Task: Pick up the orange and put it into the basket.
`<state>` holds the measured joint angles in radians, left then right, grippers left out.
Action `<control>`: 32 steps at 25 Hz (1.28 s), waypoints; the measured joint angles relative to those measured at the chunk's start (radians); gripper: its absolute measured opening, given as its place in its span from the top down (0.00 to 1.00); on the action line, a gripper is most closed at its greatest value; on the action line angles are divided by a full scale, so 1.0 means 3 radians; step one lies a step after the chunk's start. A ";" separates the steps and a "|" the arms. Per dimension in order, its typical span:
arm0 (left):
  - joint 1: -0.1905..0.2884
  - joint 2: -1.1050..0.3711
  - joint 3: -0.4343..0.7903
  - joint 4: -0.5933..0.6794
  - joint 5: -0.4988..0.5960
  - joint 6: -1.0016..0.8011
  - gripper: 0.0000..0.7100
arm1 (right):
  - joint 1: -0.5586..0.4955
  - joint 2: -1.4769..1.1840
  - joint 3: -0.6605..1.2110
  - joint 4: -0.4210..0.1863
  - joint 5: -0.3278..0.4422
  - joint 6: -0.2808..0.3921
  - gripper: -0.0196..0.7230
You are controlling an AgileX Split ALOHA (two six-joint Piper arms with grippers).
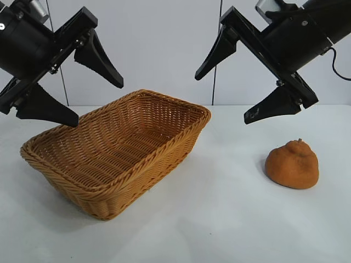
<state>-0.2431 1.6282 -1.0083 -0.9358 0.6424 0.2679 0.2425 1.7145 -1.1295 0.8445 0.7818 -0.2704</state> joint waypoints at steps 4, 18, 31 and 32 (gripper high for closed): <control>0.0000 0.0000 0.0000 0.0000 0.0000 0.0000 0.13 | 0.0000 0.0000 0.0000 0.0000 -0.0007 0.0003 0.04; 0.0000 0.0000 0.0000 0.0000 0.0000 0.0000 0.13 | 0.0000 0.0000 0.0000 0.0000 -0.0035 0.0003 0.04; 0.0156 -0.0186 -0.0041 0.0188 0.0136 -0.0240 0.13 | 0.0000 0.0000 0.0000 0.0000 -0.0090 0.0006 0.04; 0.0183 -0.0273 -0.0041 0.0270 0.0166 -0.0386 0.13 | 0.0000 0.0000 0.0000 0.0000 -0.0090 0.0006 0.04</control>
<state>-0.1881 1.5462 -1.0205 -0.8548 0.6923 0.1520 0.2425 1.7145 -1.1295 0.8445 0.7547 -0.2685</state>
